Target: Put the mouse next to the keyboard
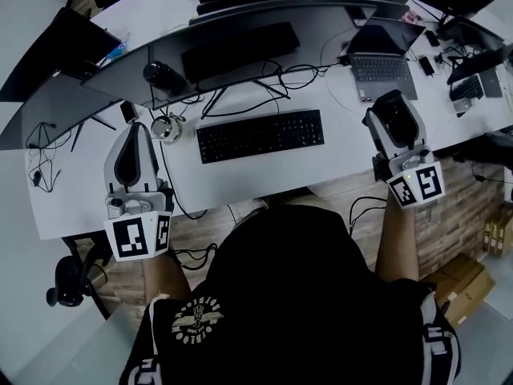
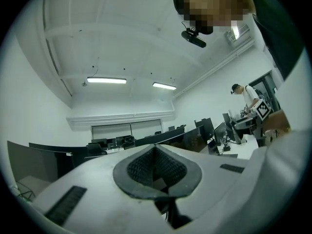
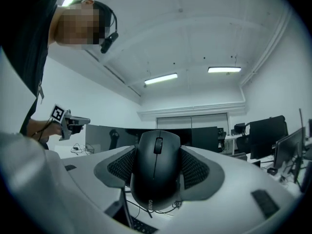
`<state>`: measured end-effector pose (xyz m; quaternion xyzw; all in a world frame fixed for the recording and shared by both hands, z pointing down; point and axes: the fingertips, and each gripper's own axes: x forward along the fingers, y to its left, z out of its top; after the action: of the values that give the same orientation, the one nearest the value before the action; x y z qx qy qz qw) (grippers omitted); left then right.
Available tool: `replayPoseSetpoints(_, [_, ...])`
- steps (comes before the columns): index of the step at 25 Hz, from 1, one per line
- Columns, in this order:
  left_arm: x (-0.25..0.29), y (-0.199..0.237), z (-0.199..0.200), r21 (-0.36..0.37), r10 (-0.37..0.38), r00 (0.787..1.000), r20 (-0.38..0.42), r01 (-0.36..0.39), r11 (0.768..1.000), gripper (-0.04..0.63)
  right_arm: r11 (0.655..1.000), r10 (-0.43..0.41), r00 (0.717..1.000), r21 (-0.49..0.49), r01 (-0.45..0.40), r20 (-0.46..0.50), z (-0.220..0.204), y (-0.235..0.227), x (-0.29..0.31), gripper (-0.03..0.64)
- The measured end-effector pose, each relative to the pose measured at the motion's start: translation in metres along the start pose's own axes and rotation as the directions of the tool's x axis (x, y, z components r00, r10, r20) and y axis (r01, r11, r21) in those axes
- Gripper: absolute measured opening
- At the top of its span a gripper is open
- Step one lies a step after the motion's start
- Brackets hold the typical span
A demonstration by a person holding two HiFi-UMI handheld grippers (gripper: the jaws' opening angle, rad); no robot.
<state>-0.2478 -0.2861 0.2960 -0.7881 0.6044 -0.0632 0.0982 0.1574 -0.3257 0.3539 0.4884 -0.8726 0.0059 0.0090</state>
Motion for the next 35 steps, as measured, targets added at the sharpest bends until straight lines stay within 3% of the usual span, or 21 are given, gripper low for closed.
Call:
replayPoseSetpoints(11, [0.02,-0.02,-0.015,-0.038,-0.013,1.0,-0.021,0.012,0.999,0.002,0.997,-0.044,0.991,0.054,0.051,-0.129,-0.078,-0.037,0.007,0.288])
replayPoseSetpoints(16, [0.027,-0.03,-0.013,0.046,-0.053,0.998,-0.02,0.053,0.998,0.002,0.995,-0.038,0.976,0.084,0.057,-0.216,-0.125,-0.041,0.019,0.288])
replayPoseSetpoints(21, [0.03,-0.032,-0.009,0.012,-0.053,0.999,-0.005,0.053,0.999,0.002,0.992,-0.038,0.944,0.105,0.076,-0.328,-0.176,-0.046,0.02,0.288])
replayPoseSetpoints(28, [0.027,-0.039,-0.007,0.047,-0.093,0.996,-0.003,0.093,0.995,0.002,0.986,-0.015,0.894,0.139,0.087,-0.448,-0.241,-0.05,0.025,0.288])
replayPoseSetpoints(35, [0.026,-0.02,-0.016,0.0,-0.013,0.998,-0.054,0.013,1.0,0.002,0.981,0.038,0.81,0.177,0.082,-0.585,-0.317,-0.043,0.036,0.288])
